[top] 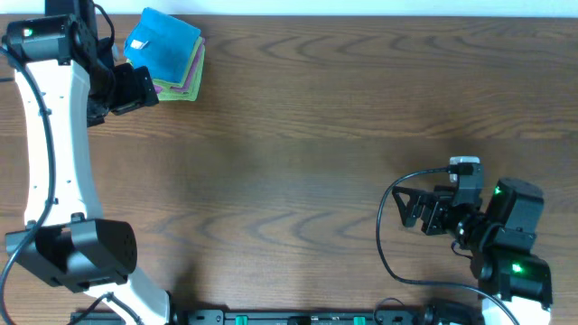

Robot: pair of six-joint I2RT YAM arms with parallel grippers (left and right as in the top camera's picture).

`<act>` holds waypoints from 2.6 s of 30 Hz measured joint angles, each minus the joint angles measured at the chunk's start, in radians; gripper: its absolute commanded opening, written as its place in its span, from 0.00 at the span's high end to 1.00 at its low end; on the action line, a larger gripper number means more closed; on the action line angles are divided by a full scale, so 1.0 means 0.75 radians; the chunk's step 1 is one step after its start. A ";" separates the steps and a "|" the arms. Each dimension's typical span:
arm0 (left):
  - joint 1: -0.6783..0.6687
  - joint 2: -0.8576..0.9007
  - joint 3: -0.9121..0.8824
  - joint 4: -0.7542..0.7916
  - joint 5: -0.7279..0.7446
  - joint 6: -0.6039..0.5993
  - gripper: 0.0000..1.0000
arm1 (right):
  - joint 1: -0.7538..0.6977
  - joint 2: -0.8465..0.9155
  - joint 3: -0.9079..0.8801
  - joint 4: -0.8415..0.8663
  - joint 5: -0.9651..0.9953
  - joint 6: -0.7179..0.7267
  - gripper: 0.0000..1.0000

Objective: Fold the cloth

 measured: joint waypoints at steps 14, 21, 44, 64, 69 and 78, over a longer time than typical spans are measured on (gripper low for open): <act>-0.024 -0.468 -0.314 0.386 0.094 -0.001 0.04 | 0.000 0.000 0.001 0.001 0.000 -0.001 0.01; -0.051 -0.793 -0.877 0.793 0.097 -0.001 0.05 | 0.000 0.000 0.000 0.001 0.000 0.000 0.01; -0.092 -2.198 -2.330 1.228 0.095 0.158 0.05 | 0.000 0.001 -0.006 0.000 -0.005 0.001 0.01; -0.130 -2.449 -2.410 0.908 -0.015 0.331 0.05 | 0.000 0.000 -0.007 0.001 -0.005 0.001 0.01; -0.155 -2.450 -2.433 0.933 -0.032 0.337 0.04 | 0.000 0.000 -0.007 0.001 -0.005 0.001 0.01; -0.190 -2.450 -2.449 0.940 -0.061 0.338 0.04 | 0.000 0.001 -0.007 0.001 -0.005 0.001 0.01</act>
